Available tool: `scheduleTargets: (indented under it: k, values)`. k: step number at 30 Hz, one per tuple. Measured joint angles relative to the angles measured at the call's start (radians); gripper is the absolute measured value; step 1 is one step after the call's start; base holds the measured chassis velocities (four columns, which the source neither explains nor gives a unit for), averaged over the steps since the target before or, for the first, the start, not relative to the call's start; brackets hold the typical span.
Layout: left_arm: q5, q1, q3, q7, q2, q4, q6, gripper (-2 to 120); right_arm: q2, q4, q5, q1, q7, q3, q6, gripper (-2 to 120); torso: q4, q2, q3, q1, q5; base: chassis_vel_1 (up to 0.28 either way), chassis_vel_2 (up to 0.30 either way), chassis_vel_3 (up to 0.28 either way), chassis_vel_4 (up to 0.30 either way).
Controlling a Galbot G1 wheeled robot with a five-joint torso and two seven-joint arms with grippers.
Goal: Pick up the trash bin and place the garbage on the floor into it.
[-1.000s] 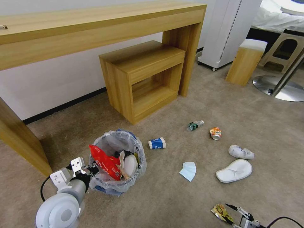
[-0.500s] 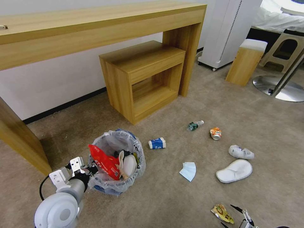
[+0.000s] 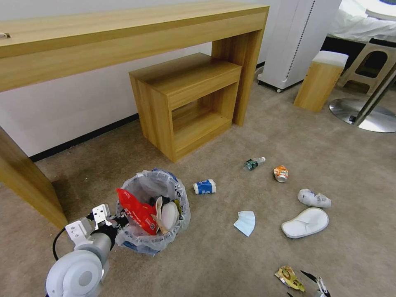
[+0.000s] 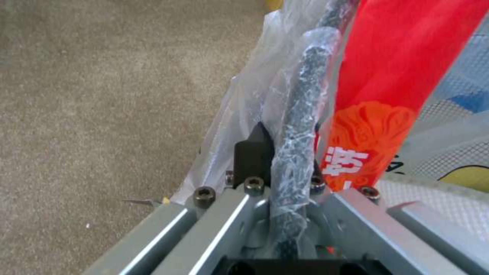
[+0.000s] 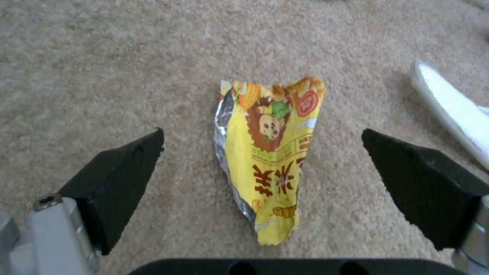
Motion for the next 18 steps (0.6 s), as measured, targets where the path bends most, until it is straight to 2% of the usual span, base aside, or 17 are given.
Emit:
scheduleTargets:
  k: [18]
  values:
    - [-0.009, -0.003, -0.003, -0.003, 0.008, 0.006, -0.001, 0, 0.006, -0.04, 0.047, 0.046, 0.014, -0.06, -0.035, 98, 0.0001, 0.0, 0.0, 0.0, 0.0, 0.0, 0.0, 0.0, 0.0]
